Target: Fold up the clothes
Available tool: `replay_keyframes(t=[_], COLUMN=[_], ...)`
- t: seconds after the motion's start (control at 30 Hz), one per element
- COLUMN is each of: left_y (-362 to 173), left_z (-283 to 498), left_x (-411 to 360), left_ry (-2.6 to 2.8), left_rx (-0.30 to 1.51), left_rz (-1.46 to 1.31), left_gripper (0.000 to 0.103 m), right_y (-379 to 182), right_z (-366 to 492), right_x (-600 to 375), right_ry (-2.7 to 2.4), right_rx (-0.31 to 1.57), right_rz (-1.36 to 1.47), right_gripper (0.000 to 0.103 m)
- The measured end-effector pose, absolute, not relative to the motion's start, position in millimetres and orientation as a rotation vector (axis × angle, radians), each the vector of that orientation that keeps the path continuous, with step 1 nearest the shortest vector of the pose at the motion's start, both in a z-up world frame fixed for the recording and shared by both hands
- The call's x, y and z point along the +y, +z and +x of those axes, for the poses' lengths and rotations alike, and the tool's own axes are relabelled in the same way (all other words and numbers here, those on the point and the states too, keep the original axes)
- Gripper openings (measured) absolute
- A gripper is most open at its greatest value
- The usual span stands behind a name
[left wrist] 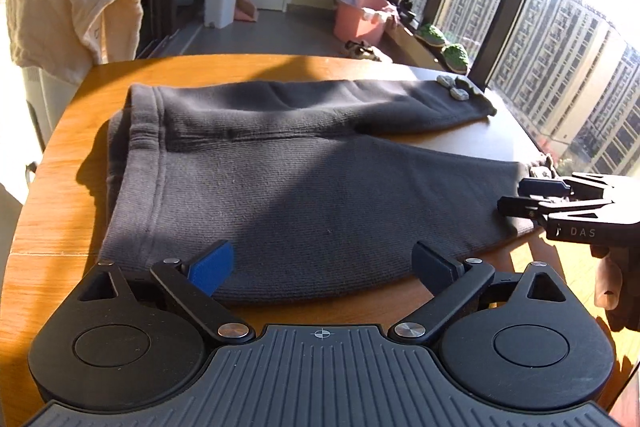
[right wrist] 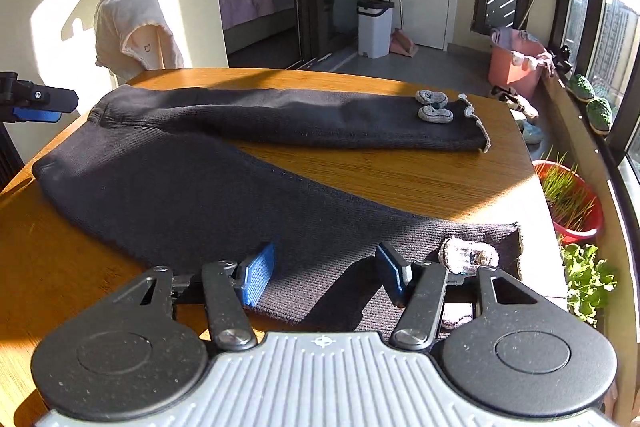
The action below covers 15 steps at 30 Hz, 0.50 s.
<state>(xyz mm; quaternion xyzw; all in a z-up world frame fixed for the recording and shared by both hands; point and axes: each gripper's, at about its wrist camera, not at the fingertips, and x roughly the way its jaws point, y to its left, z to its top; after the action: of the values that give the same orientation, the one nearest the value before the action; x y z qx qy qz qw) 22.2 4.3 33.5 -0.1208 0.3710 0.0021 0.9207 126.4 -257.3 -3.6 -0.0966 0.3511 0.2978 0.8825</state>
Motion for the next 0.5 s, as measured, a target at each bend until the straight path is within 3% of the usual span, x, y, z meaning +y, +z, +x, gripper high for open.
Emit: replay_keyframes(t=[0.13,0.37,0.5], left_y=[61,36,27], left_z=[52,125,138], left_x=[57,110,115], left_ry=[0.176,0.282,0.26], left_rx=[0.648,0.773,0.793], left_rz=[-0.322,-0.351,-0.356], left_gripper=[0.099,0.097,0.095], right_y=[3,44,42], right_z=[139,221,280], right_x=[-255,-271,-272], right_ry=[0.617,0.47,0.383], right_rx=[0.736,0.666,0.672], right_rz=[-0.179,0.0,0.123], right_gripper=[0.056,0.05,0.051])
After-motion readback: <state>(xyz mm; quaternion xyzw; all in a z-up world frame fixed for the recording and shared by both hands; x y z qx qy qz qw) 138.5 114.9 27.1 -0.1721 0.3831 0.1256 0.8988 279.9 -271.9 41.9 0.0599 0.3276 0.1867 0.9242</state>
